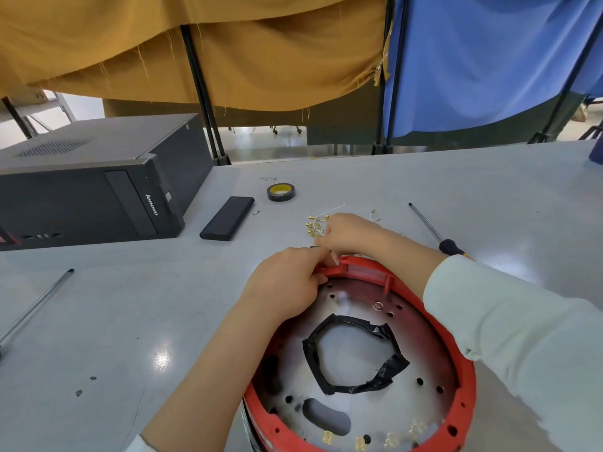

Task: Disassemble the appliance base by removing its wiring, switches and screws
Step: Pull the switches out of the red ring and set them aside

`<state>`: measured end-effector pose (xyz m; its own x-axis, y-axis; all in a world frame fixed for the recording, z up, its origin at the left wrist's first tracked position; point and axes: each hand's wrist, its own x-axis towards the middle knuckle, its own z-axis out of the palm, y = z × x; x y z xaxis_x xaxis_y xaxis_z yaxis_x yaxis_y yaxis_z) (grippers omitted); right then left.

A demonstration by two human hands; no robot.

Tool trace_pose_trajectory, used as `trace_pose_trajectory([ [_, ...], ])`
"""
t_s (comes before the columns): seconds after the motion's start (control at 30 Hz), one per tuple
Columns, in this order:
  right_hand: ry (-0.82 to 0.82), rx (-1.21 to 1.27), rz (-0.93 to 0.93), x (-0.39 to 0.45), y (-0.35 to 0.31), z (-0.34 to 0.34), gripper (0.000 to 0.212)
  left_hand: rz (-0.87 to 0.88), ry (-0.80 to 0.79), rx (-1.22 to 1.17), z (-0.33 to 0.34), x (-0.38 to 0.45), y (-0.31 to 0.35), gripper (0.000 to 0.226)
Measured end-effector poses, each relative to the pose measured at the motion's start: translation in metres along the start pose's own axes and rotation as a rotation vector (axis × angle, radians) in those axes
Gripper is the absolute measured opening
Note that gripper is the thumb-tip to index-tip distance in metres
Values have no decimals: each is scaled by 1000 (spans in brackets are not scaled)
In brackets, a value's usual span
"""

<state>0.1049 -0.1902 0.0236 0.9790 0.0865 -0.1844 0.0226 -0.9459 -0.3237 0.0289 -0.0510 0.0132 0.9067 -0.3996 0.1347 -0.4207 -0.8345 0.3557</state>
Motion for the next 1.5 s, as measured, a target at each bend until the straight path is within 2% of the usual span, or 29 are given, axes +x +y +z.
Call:
trace_pose_trajectory([
  [0.1,166,-24,-3,-14,6,-7,20,-24,-5,-28,1,1,-1,22],
  [0.17,261,13,-24,-27,11,-14,20,-43,-15,-49,1,2,-1,23],
  [0.23,297,24,-44,-42,19,-22,18,-68,-40,-113,-1,3,0,24],
  [0.4,157,-102,-32,-81,38,-29,46,-134,-103,-248,-7,-2,4,29],
  [0.47,99,-148,-20,-92,42,-31,45,-201,-114,-266,-10,-6,4,35],
  [0.57,-51,51,38,-111,45,-40,44,-351,-87,-240,-13,-16,-1,49],
  [0.67,-161,-39,41,-124,49,-47,33,-448,-72,-204,-16,-31,-4,55],
  [0.73,-191,-120,39,-126,49,-46,24,-454,-137,-191,-19,-39,-2,57],
  [0.8,-153,-202,6,-122,46,-43,25,-421,-183,-140,-25,-43,4,64],
  [0.87,-95,-305,-50,-117,42,-41,28,-309,-141,-62,-33,-40,11,71],
  [0.97,0,-280,-163,-109,33,-32,31,-87,-107,1,-39,-26,25,64],
  [1.1,98,-54,-334,-106,24,-11,28,22,-158,20,-18,-17,38,39],
  [1.17,96,-28,-346,-106,28,-6,29,-8,-149,19,-7,-22,35,37],
  [1.3,159,-105,-225,-111,49,-12,46,-113,-55,88,-5,-35,21,32],
  [1.37,178,-56,-193,-114,57,-15,52,-199,-16,122,-5,-44,21,31],
  [1.5,156,-26,-199,-114,55,-7,37,-368,0,193,-2,-60,36,26],
])
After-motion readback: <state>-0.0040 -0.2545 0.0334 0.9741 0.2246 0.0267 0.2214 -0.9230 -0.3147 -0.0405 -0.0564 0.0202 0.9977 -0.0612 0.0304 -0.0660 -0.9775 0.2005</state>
